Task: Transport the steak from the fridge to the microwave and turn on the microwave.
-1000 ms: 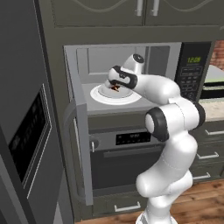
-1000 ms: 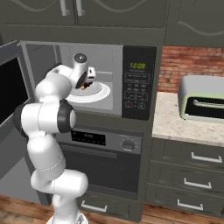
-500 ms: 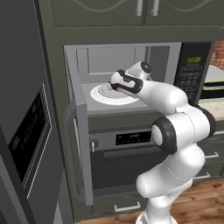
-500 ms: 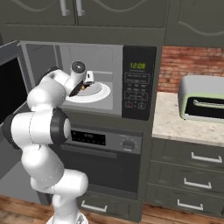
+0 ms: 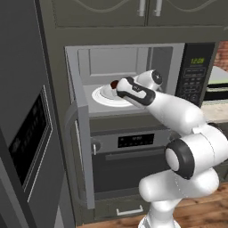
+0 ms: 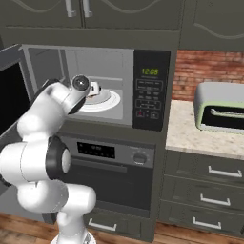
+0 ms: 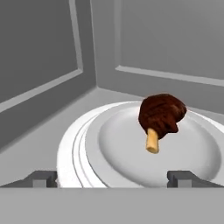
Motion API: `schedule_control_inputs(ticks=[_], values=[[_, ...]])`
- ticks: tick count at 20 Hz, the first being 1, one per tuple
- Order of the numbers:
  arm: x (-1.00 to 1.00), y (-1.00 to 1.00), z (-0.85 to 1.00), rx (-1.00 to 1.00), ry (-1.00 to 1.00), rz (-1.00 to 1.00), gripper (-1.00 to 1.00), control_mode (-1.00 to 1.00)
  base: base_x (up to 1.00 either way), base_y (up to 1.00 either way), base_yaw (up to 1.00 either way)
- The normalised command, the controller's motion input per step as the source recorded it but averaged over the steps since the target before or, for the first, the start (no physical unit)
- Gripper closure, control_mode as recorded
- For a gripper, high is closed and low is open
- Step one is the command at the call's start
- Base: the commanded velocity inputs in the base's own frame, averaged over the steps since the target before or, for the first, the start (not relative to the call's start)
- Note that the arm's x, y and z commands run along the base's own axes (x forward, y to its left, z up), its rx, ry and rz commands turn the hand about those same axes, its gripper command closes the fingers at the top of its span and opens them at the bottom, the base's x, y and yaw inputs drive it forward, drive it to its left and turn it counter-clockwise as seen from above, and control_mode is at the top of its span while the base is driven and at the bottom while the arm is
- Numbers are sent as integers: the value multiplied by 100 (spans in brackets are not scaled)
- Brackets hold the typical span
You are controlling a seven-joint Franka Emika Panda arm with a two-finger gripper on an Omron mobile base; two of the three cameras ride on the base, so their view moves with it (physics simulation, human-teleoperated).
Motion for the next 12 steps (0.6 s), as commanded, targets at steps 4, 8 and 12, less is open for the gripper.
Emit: schedule_control_inputs(ticks=[4, 8, 12], values=[[-52, -1, 26, 7, 0, 0, -100, -100, 0, 0, 0], [-56, -1, 23, 5, 0, -1, -100, -100, 0, 0, 0], [-51, -7, 19, 0, 0, -2, -100, -100, 0, 0, 0]])
